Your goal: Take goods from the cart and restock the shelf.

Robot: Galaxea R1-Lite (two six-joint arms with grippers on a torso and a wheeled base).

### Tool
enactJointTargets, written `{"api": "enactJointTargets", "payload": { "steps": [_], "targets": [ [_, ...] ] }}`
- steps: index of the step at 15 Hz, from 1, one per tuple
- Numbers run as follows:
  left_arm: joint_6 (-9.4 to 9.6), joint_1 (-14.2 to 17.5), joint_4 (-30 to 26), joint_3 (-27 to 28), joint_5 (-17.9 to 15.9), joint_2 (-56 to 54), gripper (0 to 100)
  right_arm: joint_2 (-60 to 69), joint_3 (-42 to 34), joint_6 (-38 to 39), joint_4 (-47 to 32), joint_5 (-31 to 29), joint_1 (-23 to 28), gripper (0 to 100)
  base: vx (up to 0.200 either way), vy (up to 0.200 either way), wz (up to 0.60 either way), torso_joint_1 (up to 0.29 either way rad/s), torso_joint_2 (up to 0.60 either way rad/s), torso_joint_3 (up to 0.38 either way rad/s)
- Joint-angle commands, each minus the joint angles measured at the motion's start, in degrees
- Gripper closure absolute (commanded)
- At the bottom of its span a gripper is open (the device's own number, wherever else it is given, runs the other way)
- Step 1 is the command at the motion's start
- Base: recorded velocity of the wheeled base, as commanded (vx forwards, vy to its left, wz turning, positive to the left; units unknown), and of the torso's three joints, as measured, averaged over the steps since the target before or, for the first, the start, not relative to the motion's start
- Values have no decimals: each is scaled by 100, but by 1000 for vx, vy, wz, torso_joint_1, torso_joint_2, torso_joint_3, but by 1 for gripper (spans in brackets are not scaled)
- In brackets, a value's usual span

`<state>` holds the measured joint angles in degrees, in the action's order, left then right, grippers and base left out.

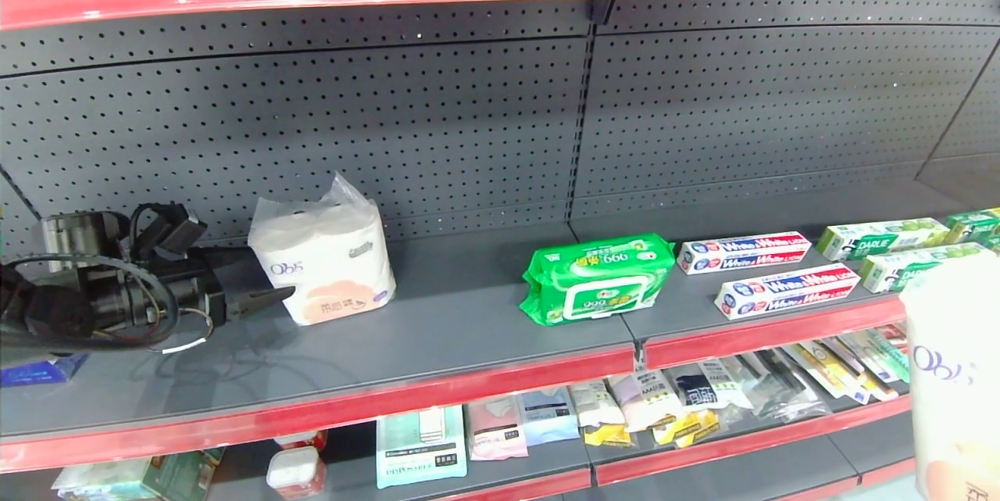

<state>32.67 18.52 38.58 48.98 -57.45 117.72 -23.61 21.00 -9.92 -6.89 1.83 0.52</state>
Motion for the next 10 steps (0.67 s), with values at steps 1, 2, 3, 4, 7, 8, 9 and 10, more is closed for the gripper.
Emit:
{"api": "enactJointTargets", "payload": {
  "steps": [1,2,3,4,7,8,9,10],
  "targets": [
    [-68,-50,97,94,6,146,0,-38,-26,-1,3,11,0,100,0,0,0,0,0,0],
    [-270,-138,281,94,15,146,0,-38,-26,-1,3,2,0,100,0,0,0,0,0,0],
    [-384,-173,422,103,15,146,0,-38,-26,-1,3,2,0,100,0,0,0,0,0,0],
    [-525,-261,589,138,59,146,0,-38,-35,-1,-6,2,0,100,0,0,0,0,0,0],
    [-727,-507,897,173,103,146,0,-21,-79,-10,-6,2,0,100,0,0,0,0,0,0],
    [-797,-577,993,199,112,146,0,-21,-79,-18,-6,2,0,100,0,0,0,0,0,0],
    [-903,-630,1020,261,138,146,0,-29,-79,-27,-6,2,0,100,0,0,0,0,0,0],
    [-1000,-683,1020,323,208,154,0,-29,-79,-27,3,2,0,100,0,0,0,0,0,0]
  ]
}}
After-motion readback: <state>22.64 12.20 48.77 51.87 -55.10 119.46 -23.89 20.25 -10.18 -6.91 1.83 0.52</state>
